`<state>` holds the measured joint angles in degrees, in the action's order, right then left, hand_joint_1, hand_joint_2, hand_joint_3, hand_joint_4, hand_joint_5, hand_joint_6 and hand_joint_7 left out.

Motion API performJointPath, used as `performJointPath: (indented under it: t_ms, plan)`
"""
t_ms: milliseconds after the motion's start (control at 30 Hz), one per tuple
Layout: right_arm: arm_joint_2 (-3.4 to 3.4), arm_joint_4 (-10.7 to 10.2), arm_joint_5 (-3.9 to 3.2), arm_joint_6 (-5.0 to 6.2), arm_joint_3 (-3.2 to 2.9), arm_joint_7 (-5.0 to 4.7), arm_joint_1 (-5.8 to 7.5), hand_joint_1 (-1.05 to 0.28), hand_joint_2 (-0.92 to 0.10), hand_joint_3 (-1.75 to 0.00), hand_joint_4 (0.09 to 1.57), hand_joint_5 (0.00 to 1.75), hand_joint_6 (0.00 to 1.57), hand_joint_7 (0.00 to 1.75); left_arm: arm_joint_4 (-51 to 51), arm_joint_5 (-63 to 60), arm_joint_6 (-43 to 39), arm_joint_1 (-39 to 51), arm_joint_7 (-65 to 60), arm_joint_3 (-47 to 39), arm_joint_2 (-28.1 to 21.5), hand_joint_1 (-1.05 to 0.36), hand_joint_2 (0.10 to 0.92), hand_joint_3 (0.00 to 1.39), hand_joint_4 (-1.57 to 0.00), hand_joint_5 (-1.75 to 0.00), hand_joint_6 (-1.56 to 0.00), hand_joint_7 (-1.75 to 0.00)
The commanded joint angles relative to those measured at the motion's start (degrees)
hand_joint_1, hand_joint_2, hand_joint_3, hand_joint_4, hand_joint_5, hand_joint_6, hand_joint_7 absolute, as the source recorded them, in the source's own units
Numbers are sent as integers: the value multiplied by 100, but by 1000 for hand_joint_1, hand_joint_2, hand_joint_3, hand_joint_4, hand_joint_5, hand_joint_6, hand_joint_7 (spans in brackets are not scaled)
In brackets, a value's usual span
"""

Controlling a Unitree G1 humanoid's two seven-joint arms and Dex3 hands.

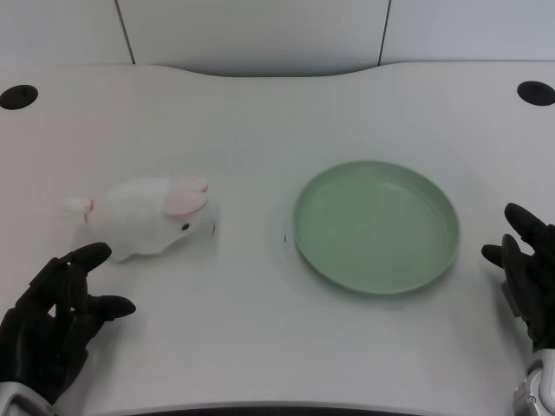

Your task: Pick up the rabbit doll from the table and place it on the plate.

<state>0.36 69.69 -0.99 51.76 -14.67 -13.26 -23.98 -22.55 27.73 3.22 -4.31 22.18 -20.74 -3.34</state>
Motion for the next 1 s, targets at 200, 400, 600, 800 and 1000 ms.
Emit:
performJointPath:
  t_ms: [200, 400, 600, 800, 1000]
  plan:
    - [22, -33, -209, 23, -136, 97, 45, -350, -921, -330, 745, 727, 864, 5, -35, -2, -34, 37, -61, -35, -23, -565, 921, 626, -353, -1746, -412, -1005]
    - [-10, 29, -118, -54, -104, -117, -17, -371, -921, -313, 767, 709, 887, 16, -157, 1, -75, -45, -14, -33, -40, -593, 921, 582, -360, -1746, -416, -1012]
    - [18, 60, -165, 1, -131, -103, -45, -367, -921, -308, 766, 696, 902, 22, -214, -4, -126, -53, 31, -20, -49, -605, 921, 551, -383, -1746, -420, -1014]
    - [50, 67, -70, 25, -80, -268, -38, -348, -921, -316, 763, 691, 907, 23, -234, -189, -590, 5, 177, 48, -94, -599, 921, 503, -377, -1722, -441, -986]
    - [2, 143, 43, -69, -20, -422, -57, -340, -921, -318, 779, 670, 905, 19, -349, -1238, -2172, -15, 256, 430, -467, -631, 921, 412, -378, -1686, -452, -911]
